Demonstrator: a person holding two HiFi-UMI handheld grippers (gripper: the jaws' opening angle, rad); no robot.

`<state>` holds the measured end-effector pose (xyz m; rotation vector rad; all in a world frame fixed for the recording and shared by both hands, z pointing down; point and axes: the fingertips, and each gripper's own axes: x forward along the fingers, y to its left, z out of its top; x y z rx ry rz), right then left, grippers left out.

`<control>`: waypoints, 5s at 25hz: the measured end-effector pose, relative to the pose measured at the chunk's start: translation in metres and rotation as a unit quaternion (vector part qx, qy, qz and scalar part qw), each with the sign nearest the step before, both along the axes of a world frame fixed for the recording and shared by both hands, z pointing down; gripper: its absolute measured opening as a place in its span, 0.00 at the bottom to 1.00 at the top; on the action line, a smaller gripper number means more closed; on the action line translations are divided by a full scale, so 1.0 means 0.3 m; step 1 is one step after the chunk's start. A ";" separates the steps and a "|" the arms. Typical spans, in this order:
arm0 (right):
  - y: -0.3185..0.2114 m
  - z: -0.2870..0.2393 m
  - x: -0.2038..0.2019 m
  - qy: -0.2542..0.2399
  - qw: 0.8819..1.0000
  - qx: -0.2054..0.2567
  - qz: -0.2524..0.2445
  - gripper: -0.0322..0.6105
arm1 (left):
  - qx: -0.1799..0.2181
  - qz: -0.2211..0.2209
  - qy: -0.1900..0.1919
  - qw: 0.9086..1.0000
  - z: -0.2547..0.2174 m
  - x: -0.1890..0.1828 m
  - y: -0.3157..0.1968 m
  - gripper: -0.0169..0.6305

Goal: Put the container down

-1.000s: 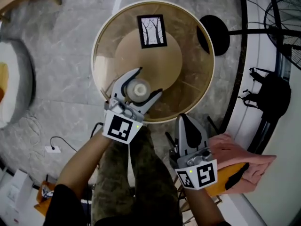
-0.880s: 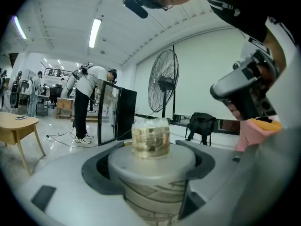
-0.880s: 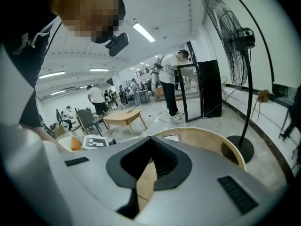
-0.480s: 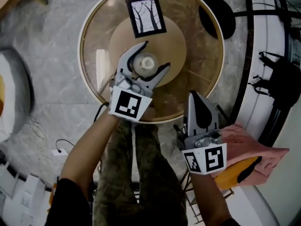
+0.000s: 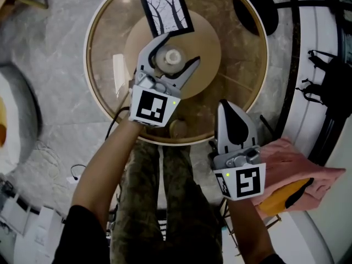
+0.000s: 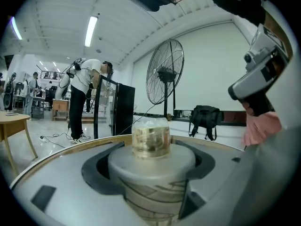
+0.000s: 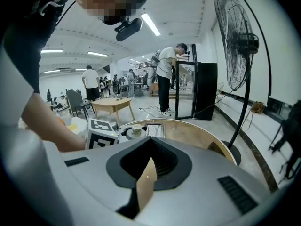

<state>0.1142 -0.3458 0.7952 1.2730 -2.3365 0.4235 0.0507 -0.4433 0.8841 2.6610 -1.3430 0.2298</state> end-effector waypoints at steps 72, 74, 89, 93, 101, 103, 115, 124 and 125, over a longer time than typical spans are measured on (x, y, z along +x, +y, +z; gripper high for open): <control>0.428 -0.852 -0.001 0.006 0.999 -0.011 0.036 0.08 | -0.176 -0.048 0.025 0.983 -1.039 -0.148 0.855 0.58; 0.463 -0.943 0.021 0.021 0.998 -0.013 0.049 0.08 | -0.183 -0.064 0.023 0.981 -1.146 -0.181 0.900 0.47; 0.535 -1.856 -0.079 -0.056 0.990 0.127 0.010 0.08 | -0.032 -0.155 0.022 0.987 -2.099 -0.470 0.957 0.09; 0.518 -1.947 -0.057 -0.044 0.989 0.136 0.027 0.08 | 0.017 -0.167 0.038 0.985 -2.259 -0.518 0.968 0.08; 0.445 -2.096 -0.033 -0.032 0.983 0.180 0.036 0.08 | 0.040 -0.236 0.046 0.970 -2.391 -0.658 0.910 0.07; 0.430 -2.124 -0.032 -0.035 0.981 0.187 0.035 0.08 | 0.036 -0.250 0.050 0.966 -2.397 -0.698 0.903 0.07; 0.430 -2.155 -0.068 -0.036 0.981 0.190 0.029 0.08 | 0.033 -0.244 0.039 0.968 -2.388 -0.712 0.919 0.07; 0.433 -2.140 -0.083 -0.030 0.981 0.188 0.035 0.08 | 0.027 -0.222 0.040 0.974 -2.357 -0.711 0.905 0.07; 0.433 -2.143 -0.086 -0.030 0.981 0.189 0.035 0.08 | 0.027 -0.221 0.040 0.974 -2.359 -0.712 0.903 0.07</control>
